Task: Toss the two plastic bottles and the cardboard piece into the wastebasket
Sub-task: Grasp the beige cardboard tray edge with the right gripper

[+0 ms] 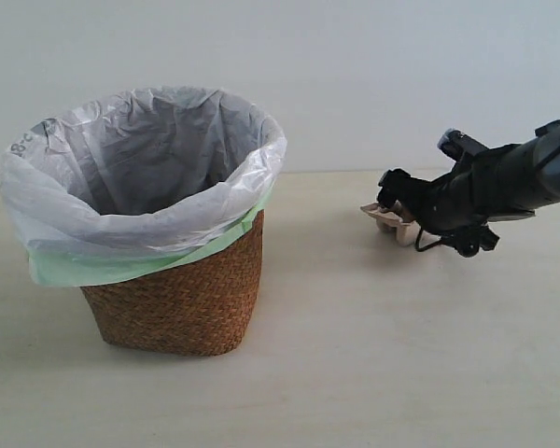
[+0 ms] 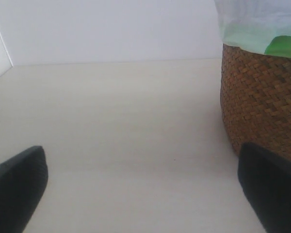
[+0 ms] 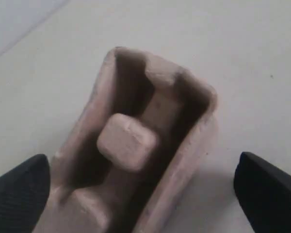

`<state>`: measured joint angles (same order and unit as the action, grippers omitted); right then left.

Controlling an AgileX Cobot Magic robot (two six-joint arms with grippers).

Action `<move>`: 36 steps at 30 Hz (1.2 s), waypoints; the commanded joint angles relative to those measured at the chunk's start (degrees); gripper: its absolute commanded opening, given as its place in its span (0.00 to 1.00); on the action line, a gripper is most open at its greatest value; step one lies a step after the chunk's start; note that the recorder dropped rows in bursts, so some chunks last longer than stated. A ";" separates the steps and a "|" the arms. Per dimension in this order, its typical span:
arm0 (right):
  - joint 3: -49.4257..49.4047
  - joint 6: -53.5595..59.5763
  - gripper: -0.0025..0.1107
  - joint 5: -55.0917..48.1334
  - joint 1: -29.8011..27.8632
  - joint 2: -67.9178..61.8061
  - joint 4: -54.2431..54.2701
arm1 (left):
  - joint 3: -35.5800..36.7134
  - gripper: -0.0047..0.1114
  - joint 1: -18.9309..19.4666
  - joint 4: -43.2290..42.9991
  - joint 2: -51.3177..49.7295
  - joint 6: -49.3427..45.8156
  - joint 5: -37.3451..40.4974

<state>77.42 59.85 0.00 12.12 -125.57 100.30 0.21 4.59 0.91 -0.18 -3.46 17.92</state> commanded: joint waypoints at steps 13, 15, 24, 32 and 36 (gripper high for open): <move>2.16 4.95 0.09 -8.42 -0.12 -2.28 -0.35 | -0.21 0.97 -0.39 0.12 0.18 0.50 -0.40; 2.16 5.33 0.02 -12.54 -0.12 -2.28 -0.35 | -0.21 0.97 -0.39 0.12 0.18 0.50 -0.40; 2.16 -31.41 0.02 -28.42 -0.12 11.22 -49.49 | -0.21 0.97 -0.39 0.12 0.18 0.50 -0.40; -4.30 -43.78 0.02 -42.84 -0.12 17.05 -72.22 | -0.21 0.97 -0.39 0.12 0.18 0.50 -0.40; -7.50 -40.42 0.07 -37.42 -0.12 16.93 -72.47 | -0.21 0.97 -0.39 0.12 0.18 0.50 -0.40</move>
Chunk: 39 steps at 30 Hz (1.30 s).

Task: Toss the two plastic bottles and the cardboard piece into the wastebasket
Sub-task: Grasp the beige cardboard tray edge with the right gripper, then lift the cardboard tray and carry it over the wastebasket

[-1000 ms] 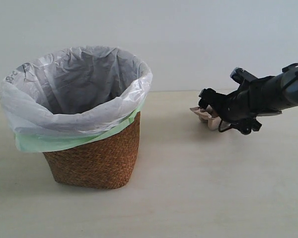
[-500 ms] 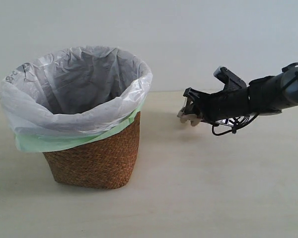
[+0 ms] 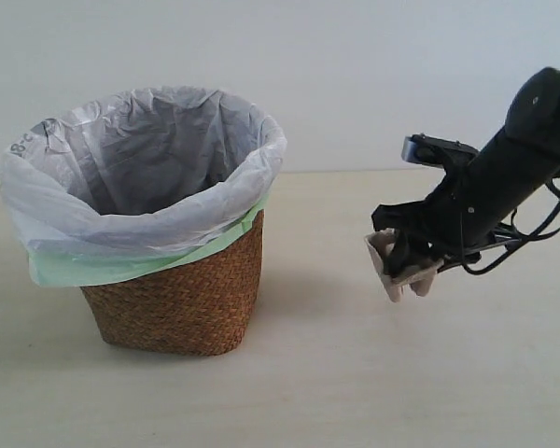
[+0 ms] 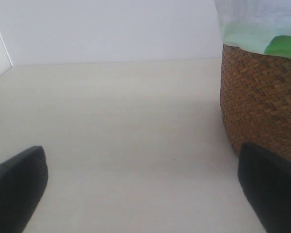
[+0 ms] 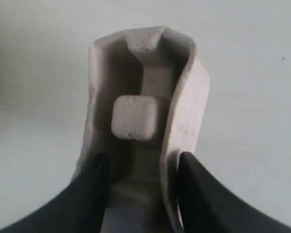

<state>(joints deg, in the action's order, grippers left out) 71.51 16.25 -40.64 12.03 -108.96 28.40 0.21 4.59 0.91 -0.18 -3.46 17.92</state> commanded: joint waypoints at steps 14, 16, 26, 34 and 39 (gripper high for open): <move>-1.59 6.75 0.94 4.05 0.82 0.32 -1.23 | -0.21 0.97 -0.39 0.12 0.18 0.50 -0.40; -1.59 6.52 0.94 4.95 2.33 -0.06 -2.52 | -0.21 0.97 -0.39 0.12 0.18 0.50 -0.40; -1.59 -8.18 0.94 8.95 6.28 -4.38 -18.61 | -0.21 0.97 -0.39 0.12 0.18 0.50 -0.40; -1.59 -12.23 0.23 8.36 6.28 -4.38 -23.24 | -0.21 0.97 -0.39 0.12 0.18 0.50 -0.40; -1.22 -11.20 0.02 9.18 6.28 -3.52 -23.01 | -0.21 0.97 -0.39 0.12 0.18 0.50 -0.40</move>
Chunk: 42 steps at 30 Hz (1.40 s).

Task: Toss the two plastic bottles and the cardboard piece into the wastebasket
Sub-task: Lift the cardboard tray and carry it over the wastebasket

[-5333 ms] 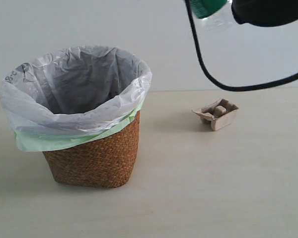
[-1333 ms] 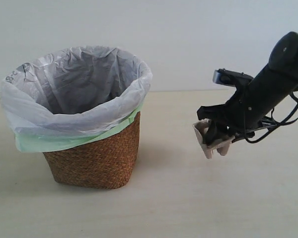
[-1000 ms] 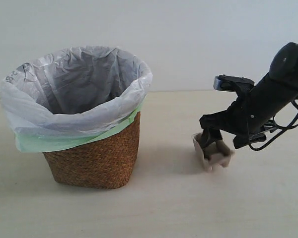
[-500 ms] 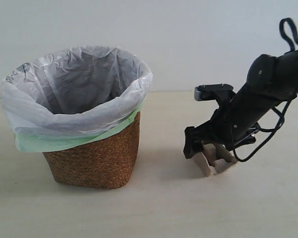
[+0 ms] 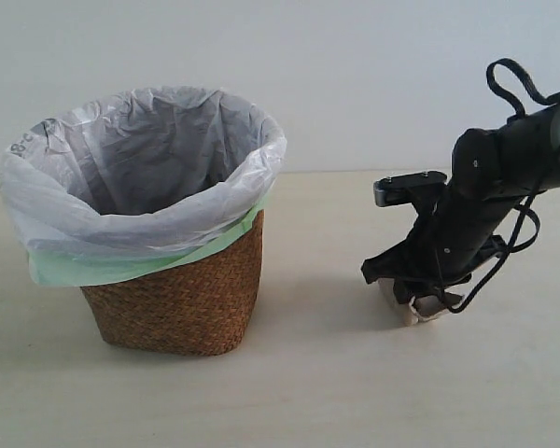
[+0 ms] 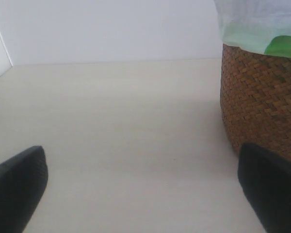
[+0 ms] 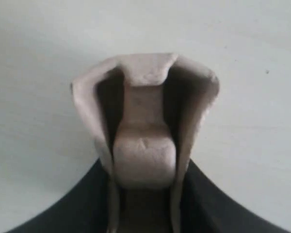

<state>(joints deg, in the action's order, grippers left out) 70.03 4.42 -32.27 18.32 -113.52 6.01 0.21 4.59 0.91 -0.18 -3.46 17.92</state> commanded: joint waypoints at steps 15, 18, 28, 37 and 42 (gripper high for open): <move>5.52 -3.63 0.02 16.93 3.19 22.92 7.55 | -0.21 0.97 -0.39 0.12 0.18 0.50 -0.40; 5.52 -2.33 0.02 21.93 7.16 25.25 7.55 | -0.21 0.97 -0.39 0.12 0.18 0.50 -0.40; 12.34 -2.57 0.02 10.07 12.16 23.65 18.62 | -0.21 0.97 -0.39 0.12 0.18 0.50 -0.40; 20.33 34.55 0.02 -11.67 12.16 23.13 60.67 | -0.21 0.97 -0.39 0.12 0.18 0.50 -0.40; 20.33 23.00 0.02 -4.84 12.16 21.78 37.52 | -0.21 0.97 -0.39 0.12 0.18 0.50 -0.40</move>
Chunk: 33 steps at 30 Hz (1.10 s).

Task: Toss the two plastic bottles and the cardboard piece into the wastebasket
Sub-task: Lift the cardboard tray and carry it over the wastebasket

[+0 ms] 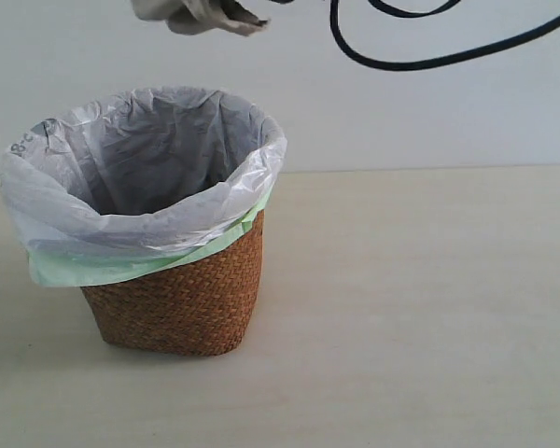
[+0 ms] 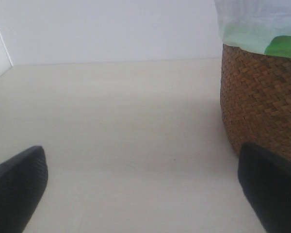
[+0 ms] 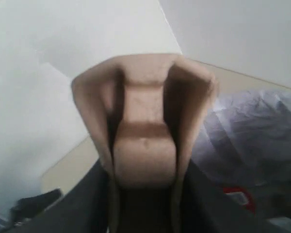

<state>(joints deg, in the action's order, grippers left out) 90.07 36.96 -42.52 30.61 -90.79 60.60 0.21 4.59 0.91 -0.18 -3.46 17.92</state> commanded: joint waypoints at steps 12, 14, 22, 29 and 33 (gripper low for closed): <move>6.03 -65.58 0.02 -14.53 -0.12 -1.29 -102.82 | -0.21 0.97 -0.39 0.12 0.18 0.50 -0.40; 6.03 -65.58 0.02 -14.99 -0.12 -1.62 -100.70 | -0.21 0.97 -0.39 0.12 0.18 0.50 -0.40; 6.03 -40.81 0.02 -1.34 -0.12 -2.01 -46.83 | -0.21 0.97 -0.39 0.12 0.18 0.50 -0.40; 6.03 0.22 0.02 -0.12 1.04 -3.49 15.91 | -0.21 0.97 -0.39 0.12 0.18 0.50 -0.40; 6.03 1.69 0.02 0.68 1.30 -3.73 15.43 | -0.21 0.97 -0.39 0.12 0.18 0.50 -0.40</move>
<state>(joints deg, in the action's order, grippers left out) 95.84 35.28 -43.50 31.92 -94.50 74.12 0.21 4.59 0.91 -0.18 -3.46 17.92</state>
